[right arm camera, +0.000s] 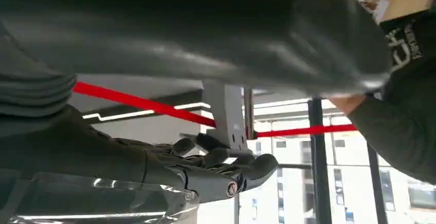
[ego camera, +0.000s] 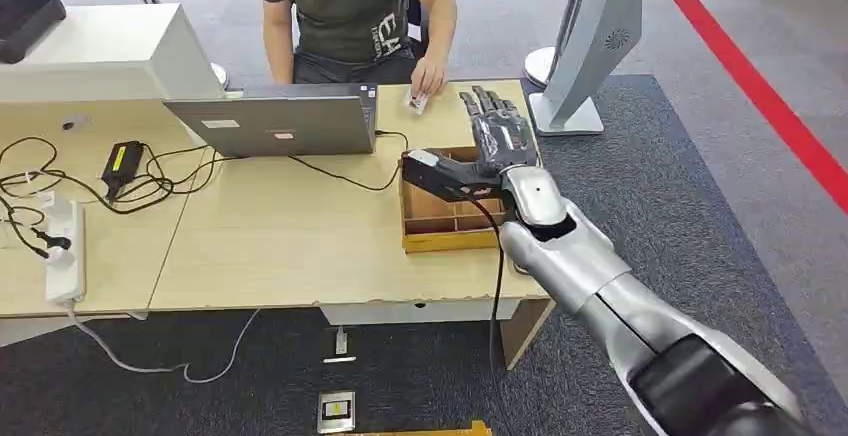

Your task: Pass the card to the sensor for recognition and then transmit it.

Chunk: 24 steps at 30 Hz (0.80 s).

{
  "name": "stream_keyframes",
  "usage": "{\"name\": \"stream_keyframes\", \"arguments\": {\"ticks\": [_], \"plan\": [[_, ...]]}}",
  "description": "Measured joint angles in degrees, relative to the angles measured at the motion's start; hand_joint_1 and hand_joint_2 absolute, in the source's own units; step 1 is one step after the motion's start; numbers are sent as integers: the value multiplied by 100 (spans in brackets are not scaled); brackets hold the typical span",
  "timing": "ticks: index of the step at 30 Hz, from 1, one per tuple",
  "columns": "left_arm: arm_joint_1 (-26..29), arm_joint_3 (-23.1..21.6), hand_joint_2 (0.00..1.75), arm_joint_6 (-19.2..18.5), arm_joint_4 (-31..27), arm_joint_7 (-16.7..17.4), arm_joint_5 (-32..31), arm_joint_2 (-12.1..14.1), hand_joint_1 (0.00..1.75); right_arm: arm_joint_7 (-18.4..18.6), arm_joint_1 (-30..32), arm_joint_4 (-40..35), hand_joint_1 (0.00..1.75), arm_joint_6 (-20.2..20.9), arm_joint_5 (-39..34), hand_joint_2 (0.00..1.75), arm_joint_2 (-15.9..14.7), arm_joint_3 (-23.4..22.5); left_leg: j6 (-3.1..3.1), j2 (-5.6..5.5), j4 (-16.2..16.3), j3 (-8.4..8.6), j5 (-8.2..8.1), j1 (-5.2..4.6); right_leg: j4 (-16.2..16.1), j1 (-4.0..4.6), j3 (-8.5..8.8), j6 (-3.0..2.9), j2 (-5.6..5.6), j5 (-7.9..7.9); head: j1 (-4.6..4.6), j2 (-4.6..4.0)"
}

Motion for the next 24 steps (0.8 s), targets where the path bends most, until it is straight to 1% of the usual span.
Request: {"name": "stream_keyframes", "arguments": {"ticks": [3,5,7,8,11,13,16,18,20,24], "plan": [[10,0,0,0,0,-2,0,0,0,120,313,-574,0,260,-316,0,-356,-162,3,1,1,0,-2,0,-3,-1,0,0,0,0,0,0],[16,0,0,0,0,-15,-2,2,0,136,538,-1003,0,413,-724,0,-607,-275,4,0,2,1,-4,-1,-5,-1,0,0,0,0,-2,0],[17,0,0,0,0,-39,-11,2,0,136,786,-1453,0,446,-1188,0,-875,-365,5,1,3,1,-5,-1,-7,-1,2,0,0,0,-2,0],[20,0,0,0,0,-41,-13,2,0,136,891,-1674,0,451,-1309,0,-1007,-402,5,1,3,-1,-5,-1,-7,-1,3,1,0,0,0,0],[40,2,0,7,0,-153,-4,2,0,184,1229,-2388,0,354,-1598,0,-1411,-490,4,1,3,1,-6,-1,-7,-1,1,0,3,0,-4,0],[42,11,0,41,0,-229,33,0,0,212,1450,-2841,0,192,-1775,0,-1638,-533,5,1,3,0,-7,-1,-7,-1,1,0,3,0,-2,0],[42,24,0,89,0,-243,90,0,0,225,1736,-3484,0,-100,-2039,0,-1917,-546,2,3,1,2,-9,0,-7,0,0,0,5,0,-4,0],[43,41,0,127,0,-256,122,-4,0,264,1916,-3851,0,-208,-1996,0,-2035,-540,2,3,0,2,-8,1,-6,1,2,0,5,0,-2,0],[44,72,0,138,-2,-284,159,-7,0,470,2051,-4142,0,-122,-1681,0,-2142,-490,2,2,-1,1,-8,3,-6,4,2,0,5,0,0,0],[38,124,0,188,0,-289,212,-7,0,632,2313,-4560,0,-133,-1266,0,-2217,-392,2,2,-1,2,-8,3,-6,4,3,0,5,0,0,0]]}}
